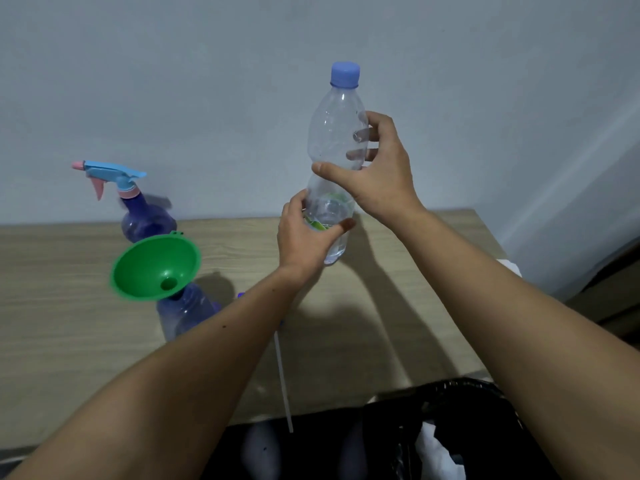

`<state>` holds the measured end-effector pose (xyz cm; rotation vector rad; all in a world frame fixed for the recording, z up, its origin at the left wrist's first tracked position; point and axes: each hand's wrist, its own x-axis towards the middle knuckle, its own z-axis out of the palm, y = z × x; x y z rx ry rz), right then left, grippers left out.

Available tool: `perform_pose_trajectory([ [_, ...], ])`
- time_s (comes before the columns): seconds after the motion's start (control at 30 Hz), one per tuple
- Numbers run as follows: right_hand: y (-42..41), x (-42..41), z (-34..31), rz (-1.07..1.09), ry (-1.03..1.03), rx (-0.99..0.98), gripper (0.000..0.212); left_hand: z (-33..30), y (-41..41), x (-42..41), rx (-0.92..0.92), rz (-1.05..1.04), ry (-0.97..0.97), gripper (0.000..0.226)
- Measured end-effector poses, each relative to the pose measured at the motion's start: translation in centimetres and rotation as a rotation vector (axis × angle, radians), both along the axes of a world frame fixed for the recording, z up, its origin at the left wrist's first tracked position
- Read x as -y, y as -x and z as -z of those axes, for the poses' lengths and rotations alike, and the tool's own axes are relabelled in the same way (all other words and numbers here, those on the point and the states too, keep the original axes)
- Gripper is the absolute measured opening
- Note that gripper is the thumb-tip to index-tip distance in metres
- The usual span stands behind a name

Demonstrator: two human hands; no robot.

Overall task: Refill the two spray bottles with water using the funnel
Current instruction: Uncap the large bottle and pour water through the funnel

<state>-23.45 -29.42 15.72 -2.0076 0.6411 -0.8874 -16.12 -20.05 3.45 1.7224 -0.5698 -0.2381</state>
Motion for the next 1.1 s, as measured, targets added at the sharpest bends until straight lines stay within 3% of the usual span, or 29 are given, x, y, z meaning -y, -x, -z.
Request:
perform_pose_trajectory([
  [0.5, 15.1, -9.6, 0.6, 0.048, -0.043, -0.019, 0.092, 0.3, 13.7, -10.4, 0.006, 0.135, -0.076, 0.109],
  [0.9, 17.8, -11.3, 0.1, 0.019, -0.034, 0.008, 0.094, 1.2, 14.4, -12.0, 0.06, 0.196, -0.077, 0.092],
  [1.0, 17.3, -10.8, -1.5, 0.045, -0.016, 0.104, 0.084, 1.5, 14.2, -12.0, 0.077, 0.202, -0.078, 0.092],
  [1.1, 16.4, -10.8, -4.0, 0.089, -0.015, 0.213, 0.06, 1.7, 14.1, -12.0, 0.1, 0.207, -0.082, 0.09],
])
